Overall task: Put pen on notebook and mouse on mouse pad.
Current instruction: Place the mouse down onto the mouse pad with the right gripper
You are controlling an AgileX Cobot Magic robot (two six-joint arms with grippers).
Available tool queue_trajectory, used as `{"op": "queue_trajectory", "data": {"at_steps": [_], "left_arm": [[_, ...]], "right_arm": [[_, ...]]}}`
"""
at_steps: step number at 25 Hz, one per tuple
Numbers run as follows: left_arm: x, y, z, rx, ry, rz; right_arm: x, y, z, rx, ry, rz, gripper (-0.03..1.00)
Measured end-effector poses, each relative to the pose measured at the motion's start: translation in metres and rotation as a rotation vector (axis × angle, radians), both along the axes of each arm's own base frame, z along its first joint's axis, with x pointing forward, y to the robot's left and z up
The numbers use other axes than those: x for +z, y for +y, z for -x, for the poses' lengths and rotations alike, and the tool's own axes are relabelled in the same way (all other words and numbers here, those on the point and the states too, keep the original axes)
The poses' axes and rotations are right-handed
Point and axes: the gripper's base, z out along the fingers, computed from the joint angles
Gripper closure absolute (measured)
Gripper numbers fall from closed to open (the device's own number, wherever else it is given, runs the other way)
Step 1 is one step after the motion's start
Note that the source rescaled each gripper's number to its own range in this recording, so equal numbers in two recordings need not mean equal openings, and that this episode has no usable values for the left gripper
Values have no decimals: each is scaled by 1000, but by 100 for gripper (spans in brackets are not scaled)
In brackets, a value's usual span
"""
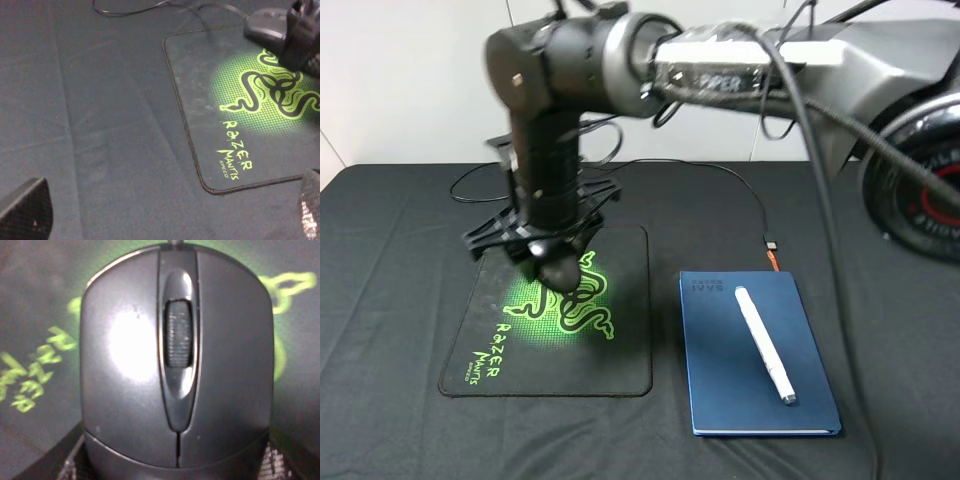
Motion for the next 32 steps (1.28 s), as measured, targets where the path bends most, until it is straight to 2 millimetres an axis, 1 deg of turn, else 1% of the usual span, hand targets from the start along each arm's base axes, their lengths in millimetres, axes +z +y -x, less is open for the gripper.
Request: {"op": "queue_trajectory", "data": {"at_steps": [3, 6, 10, 14, 16, 28, 29, 30, 31, 32], "left_arm": [[0, 0, 0, 0, 0, 0], [0, 0, 0, 0, 0, 0], [0, 0, 0, 0, 0, 0], [0, 0, 0, 0, 0, 0], [0, 0, 0, 0, 0, 0], [0, 0, 0, 0, 0, 0], [0, 0, 0, 0, 0, 0], [0, 0, 0, 0, 0, 0], [0, 0, 0, 0, 0, 0], [0, 0, 0, 0, 0, 0]], "right_arm": [[-13, 13, 13, 37, 7, 9, 41], [-25, 21, 19, 54, 6, 8, 41], [-37, 25, 15, 57, -34, 6, 41], [-53, 22, 9, 81, -81, 71, 41], [-58, 21, 8, 88, -90, 89, 41], [-59, 21, 7, 104, -94, 96, 40], [-59, 21, 7, 107, -93, 97, 32], [-59, 21, 8, 106, -92, 96, 20], [-59, 21, 8, 106, -92, 97, 10], [-59, 21, 8, 105, -91, 98, 5]]}}
